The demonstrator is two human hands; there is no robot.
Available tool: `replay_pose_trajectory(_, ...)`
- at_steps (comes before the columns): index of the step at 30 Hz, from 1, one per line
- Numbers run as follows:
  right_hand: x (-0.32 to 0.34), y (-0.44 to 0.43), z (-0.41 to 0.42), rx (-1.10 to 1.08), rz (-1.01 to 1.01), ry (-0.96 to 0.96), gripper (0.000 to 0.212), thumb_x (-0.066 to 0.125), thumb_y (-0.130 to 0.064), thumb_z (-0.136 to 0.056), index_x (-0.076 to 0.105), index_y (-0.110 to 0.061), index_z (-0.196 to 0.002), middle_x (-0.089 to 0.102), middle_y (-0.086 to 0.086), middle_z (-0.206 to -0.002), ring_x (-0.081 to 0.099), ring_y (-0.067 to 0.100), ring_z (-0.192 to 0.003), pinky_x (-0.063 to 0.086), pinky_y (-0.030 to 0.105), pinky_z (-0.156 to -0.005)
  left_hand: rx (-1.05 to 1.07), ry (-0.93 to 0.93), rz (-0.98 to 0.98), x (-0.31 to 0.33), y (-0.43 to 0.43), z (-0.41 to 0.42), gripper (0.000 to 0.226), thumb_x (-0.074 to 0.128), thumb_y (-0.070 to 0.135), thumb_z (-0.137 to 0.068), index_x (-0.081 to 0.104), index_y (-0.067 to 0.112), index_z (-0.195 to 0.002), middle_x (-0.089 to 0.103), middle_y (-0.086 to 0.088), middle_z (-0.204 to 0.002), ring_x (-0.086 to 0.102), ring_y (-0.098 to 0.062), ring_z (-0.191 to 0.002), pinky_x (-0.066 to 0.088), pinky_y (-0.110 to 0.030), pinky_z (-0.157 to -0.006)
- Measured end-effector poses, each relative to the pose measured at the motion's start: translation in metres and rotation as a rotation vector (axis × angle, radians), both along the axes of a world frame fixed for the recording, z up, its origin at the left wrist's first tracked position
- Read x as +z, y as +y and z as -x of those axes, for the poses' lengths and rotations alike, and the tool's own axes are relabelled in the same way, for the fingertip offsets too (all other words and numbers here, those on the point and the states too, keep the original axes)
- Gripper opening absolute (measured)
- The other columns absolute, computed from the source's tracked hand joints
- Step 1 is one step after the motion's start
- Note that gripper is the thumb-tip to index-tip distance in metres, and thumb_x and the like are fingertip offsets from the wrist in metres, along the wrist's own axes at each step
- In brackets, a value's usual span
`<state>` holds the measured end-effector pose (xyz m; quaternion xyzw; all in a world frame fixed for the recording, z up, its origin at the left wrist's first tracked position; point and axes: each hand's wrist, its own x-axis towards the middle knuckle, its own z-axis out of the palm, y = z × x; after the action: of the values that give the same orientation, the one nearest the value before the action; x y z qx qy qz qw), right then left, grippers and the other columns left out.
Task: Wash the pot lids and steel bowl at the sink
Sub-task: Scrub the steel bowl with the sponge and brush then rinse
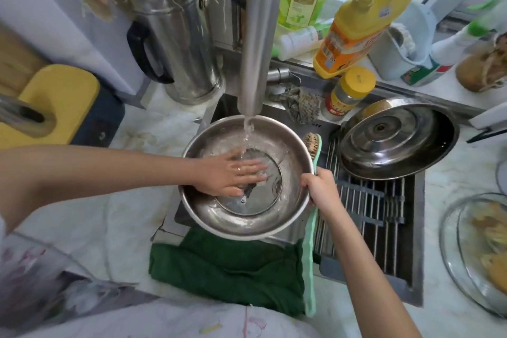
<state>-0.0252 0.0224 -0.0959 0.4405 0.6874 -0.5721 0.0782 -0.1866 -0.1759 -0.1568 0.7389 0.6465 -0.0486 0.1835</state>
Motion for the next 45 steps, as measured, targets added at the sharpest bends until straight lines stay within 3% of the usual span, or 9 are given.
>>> replay_pose_trajectory(6,0.003,-0.008,0.002,-0.033,0.061,0.062,0.016,0.047,0.009,-0.070,0.044,-0.005,-0.063,0.038,0.007,-0.053,0.036,0.016,-0.039,0.025,0.019,-0.034,0.067,-0.230,-0.005,0.011,0.024,-0.034,0.068,0.005,0.055,-0.097,-0.009,0.015,-0.150,-0.013,-0.003,-0.159,-0.013,-0.013,-0.147,-0.013,-0.035,-0.119)
replay_pose_trajectory(11,-0.001,-0.003,-0.012,-0.087,0.010,0.028,0.021,0.046,0.009,-0.076,0.042,-0.007,-0.064,0.038,0.005,-0.055,0.035,0.015,-0.041,0.026,0.019,-0.033,-0.054,0.012,0.263,0.019,-0.006,-0.003,0.065,0.013,0.050,-0.101,-0.017,0.019,-0.149,-0.027,0.003,-0.154,-0.021,-0.013,-0.144,-0.016,-0.037,-0.118)
replay_pose_trajectory(15,-0.004,-0.004,-0.010,-0.046,0.027,0.012,0.021,0.047,0.010,-0.074,0.042,-0.008,-0.064,0.038,0.005,-0.054,0.035,0.016,-0.041,0.025,0.018,-0.033,0.082,0.206,0.113,0.015,0.005,0.020,0.076,-0.001,0.065,-0.088,-0.019,0.019,-0.147,-0.017,-0.004,-0.158,-0.013,-0.019,-0.145,-0.031,-0.034,-0.107)
replay_pose_trajectory(21,-0.006,-0.016,-0.015,-0.079,0.084,-0.033,0.015,0.047,0.009,-0.073,0.044,-0.005,-0.070,0.034,0.005,-0.053,0.030,0.012,-0.032,0.022,0.016,-0.033,0.166,-0.010,0.017,0.000,0.033,0.019,0.070,0.015,0.056,-0.097,0.007,0.016,-0.154,0.002,-0.009,-0.161,0.003,-0.024,-0.149,0.000,-0.043,-0.120)
replay_pose_trajectory(28,-0.004,-0.013,-0.019,-0.071,0.147,-0.067,0.017,0.044,0.010,-0.072,0.044,-0.006,-0.067,0.033,0.006,-0.052,0.030,0.015,-0.037,0.021,0.017,-0.033,-0.172,-0.039,0.046,0.002,0.038,-0.004,0.061,0.007,0.051,-0.095,0.006,0.027,-0.152,0.018,-0.003,-0.160,0.015,-0.020,-0.148,0.004,-0.046,-0.120)
replay_pose_trajectory(32,-0.004,-0.009,-0.024,-0.077,0.121,-0.110,0.016,0.045,0.009,-0.073,0.044,-0.005,-0.065,0.036,0.006,-0.050,0.033,0.016,-0.036,0.023,0.016,-0.034,-0.140,0.262,0.052,-0.007,0.035,0.045,0.070,0.003,0.049,-0.096,0.034,0.014,-0.148,0.032,-0.007,-0.155,0.020,-0.023,-0.147,-0.007,-0.040,-0.119)
replay_pose_trajectory(35,-0.005,-0.006,-0.024,-0.188,0.049,-0.059,0.018,0.046,0.008,-0.074,0.044,-0.005,-0.063,0.036,0.006,-0.047,0.034,0.014,-0.031,0.025,0.018,-0.034,0.138,0.425,0.249,-0.005,0.024,0.033,0.066,0.002,0.047,-0.100,0.019,0.012,-0.153,0.010,-0.007,-0.162,0.002,-0.021,-0.150,-0.013,-0.039,-0.118)
replay_pose_trajectory(41,0.016,0.002,-0.009,-0.143,-0.462,-0.062,0.021,0.054,-0.016,-0.083,0.059,0.005,-0.086,0.059,0.016,-0.079,0.054,0.032,-0.072,0.037,0.032,-0.062,0.688,-0.413,0.509,0.036,0.021,-0.055,0.056,0.026,0.043,-0.104,0.051,0.002,-0.134,0.048,-0.020,-0.141,0.047,-0.030,-0.128,0.035,-0.032,-0.105)
replay_pose_trajectory(45,0.038,0.010,0.017,-0.048,-0.672,-0.168,0.031,0.053,-0.017,-0.085,0.060,0.008,-0.101,0.064,0.024,-0.100,0.059,0.042,-0.095,0.046,0.038,-0.075,0.832,-0.850,0.169,0.050,0.035,-0.126,0.039,0.035,0.037,-0.104,0.053,0.012,-0.128,0.059,-0.009,-0.128,0.055,-0.022,-0.116,0.043,-0.036,-0.098)
